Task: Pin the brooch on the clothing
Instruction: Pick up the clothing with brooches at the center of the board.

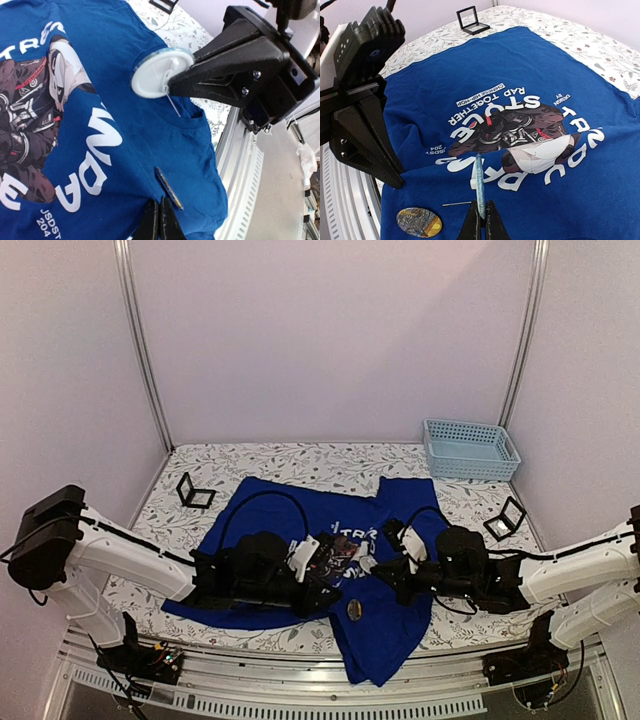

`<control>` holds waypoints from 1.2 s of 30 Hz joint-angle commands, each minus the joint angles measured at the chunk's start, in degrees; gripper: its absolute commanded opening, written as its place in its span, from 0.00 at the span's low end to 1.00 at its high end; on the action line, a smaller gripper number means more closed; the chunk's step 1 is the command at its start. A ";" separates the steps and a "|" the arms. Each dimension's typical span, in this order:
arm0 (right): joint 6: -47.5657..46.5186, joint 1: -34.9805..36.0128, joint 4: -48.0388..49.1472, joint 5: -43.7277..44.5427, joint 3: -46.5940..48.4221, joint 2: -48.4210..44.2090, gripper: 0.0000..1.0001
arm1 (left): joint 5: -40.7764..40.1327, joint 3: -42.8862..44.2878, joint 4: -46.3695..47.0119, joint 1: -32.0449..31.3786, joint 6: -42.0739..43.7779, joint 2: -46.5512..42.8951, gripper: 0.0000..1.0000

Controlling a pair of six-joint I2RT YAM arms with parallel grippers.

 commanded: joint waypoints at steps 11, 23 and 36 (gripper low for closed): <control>8.36 8.04 6.71 13.74 1.26 4.17 0.00 | 2.61 -1.99 12.10 0.02 -5.34 -0.18 0.00; 9.05 8.90 6.06 13.58 2.46 6.69 0.00 | 2.53 -2.02 12.52 -0.08 -4.99 -0.62 0.00; 7.94 8.96 8.68 1.42 3.09 6.49 0.00 | 1.68 -2.58 12.22 -0.05 -4.81 -1.06 0.00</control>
